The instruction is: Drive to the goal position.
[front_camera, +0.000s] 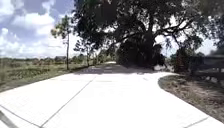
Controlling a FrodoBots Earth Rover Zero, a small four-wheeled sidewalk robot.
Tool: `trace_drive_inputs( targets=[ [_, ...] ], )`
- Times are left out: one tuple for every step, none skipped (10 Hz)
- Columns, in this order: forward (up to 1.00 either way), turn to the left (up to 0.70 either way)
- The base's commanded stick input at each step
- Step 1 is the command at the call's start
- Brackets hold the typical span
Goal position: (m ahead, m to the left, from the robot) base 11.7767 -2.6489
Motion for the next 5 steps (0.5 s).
trace_drive_inputs(
  targets=[
    [0.83, 0.00],
    [0.83, 0.00],
    [0.83, 0.00],
    [0.83, 0.00],
    [0.83, 0.00]
  ],
)
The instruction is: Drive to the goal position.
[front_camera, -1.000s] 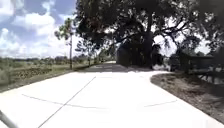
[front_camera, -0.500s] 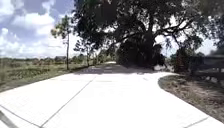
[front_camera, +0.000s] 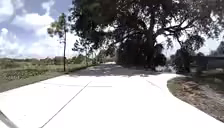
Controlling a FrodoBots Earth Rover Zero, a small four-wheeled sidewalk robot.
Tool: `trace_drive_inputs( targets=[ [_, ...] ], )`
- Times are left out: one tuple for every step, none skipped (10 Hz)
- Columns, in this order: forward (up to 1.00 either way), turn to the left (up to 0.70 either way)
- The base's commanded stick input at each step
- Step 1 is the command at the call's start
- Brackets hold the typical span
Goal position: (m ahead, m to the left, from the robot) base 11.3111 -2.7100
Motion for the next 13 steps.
trace_drive_inputs(
  targets=[
    [0.83, 0.00],
    [0.83, 0.00],
    [0.83, 0.00],
    [0.83, 0.00],
    [0.83, 0.00],
    [0.83, 0.00],
    [0.83, 0.00],
    [0.83, 0.00],
    [0.83, 0.00],
    [0.83, 0.00],
    [0.83, 0.00],
    [0.83, 0.00],
    [0.83, 0.00]
  ],
)
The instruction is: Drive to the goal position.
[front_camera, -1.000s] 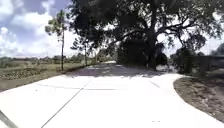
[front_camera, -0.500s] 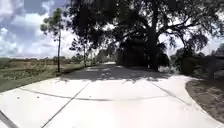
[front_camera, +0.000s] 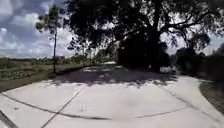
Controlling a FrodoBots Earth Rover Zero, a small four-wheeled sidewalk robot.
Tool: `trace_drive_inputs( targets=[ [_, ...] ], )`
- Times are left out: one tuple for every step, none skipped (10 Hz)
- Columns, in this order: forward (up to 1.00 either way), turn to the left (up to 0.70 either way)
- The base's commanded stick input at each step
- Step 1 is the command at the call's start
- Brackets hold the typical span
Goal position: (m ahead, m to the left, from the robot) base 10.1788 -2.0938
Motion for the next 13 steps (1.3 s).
trace_drive_inputs(
  targets=[
    [0.83, 0.00],
    [0.83, 0.00],
    [0.83, 0.00],
    [0.83, 0.00],
    [0.83, 0.00],
    [0.83, 0.00],
    [0.83, 0.00],
    [0.83, 0.00],
    [0.83, 0.00],
    [0.83, 0.00],
    [0.83, -0.27],
    [0.83, -0.06],
    [0.83, 0.00]
  ],
)
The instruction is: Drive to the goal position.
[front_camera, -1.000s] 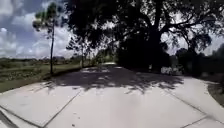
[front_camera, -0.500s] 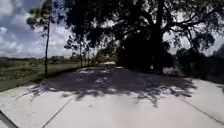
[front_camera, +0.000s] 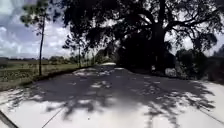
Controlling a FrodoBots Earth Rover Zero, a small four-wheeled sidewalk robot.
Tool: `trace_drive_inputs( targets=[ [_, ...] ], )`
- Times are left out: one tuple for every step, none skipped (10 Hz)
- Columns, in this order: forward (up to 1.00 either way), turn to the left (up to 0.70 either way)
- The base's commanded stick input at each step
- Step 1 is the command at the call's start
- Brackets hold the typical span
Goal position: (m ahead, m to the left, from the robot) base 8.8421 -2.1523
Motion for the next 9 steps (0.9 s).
trace_drive_inputs(
  targets=[
    [0.83, 0.00],
    [0.83, 0.00],
    [0.83, 0.00],
    [0.83, 0.00],
    [0.83, 0.00],
    [0.83, 0.00],
    [0.83, 0.00],
    [0.83, 0.00],
    [0.83, 0.00]
  ],
)
